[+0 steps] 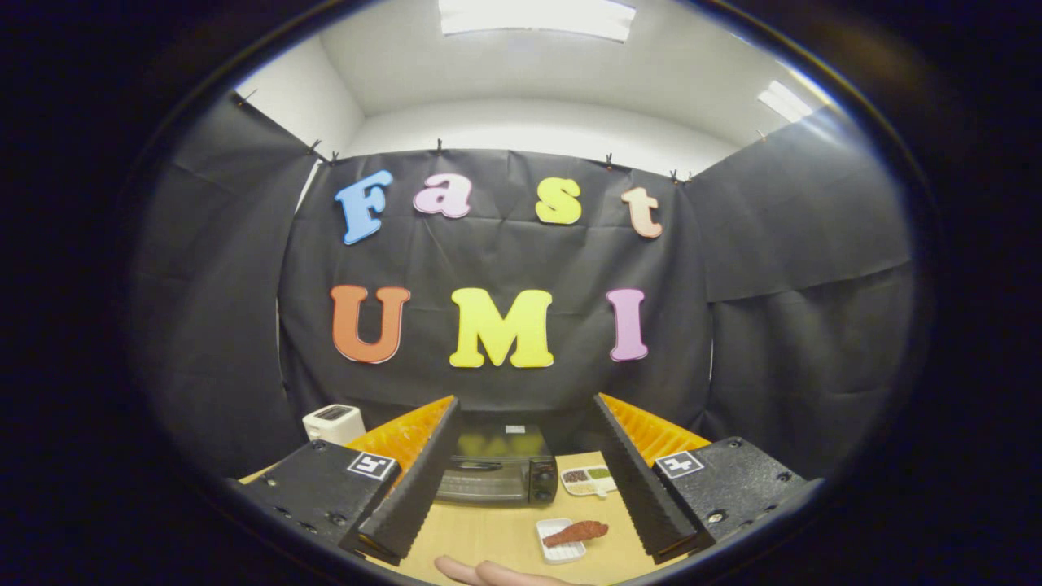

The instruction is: Open the toaster oven, put the food inside, and close the toaster oven door.

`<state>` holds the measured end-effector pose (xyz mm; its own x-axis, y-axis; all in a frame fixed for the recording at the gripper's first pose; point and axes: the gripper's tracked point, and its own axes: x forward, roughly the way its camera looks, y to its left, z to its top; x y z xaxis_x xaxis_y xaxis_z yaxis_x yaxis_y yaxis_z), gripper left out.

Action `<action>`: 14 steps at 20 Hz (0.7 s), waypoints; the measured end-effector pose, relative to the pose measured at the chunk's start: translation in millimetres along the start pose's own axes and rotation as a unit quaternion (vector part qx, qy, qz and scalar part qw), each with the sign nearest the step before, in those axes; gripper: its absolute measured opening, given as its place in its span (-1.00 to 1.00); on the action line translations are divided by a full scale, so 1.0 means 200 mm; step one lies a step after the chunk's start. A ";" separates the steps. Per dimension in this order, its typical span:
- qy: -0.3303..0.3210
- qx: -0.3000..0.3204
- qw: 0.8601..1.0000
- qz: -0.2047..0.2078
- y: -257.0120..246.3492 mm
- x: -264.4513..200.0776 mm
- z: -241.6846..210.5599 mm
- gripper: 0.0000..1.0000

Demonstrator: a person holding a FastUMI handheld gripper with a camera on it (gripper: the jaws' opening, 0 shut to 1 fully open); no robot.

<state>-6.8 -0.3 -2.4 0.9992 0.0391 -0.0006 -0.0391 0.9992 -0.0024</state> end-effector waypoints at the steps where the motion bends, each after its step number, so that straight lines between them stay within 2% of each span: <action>1: -0.002 0.000 1.000 -0.001 -0.01 0.00 0.01 1.00; 9: 0.018 0.006 1.000 -0.017 -0.07 0.13 -0.10 1.00; 14: 0.065 0.010 0.998 -0.006 0.00 0.43 -0.29 1.00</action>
<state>79.1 3.8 -61.4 0.9910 0.0284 -0.1309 -0.0264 0.9995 0.0173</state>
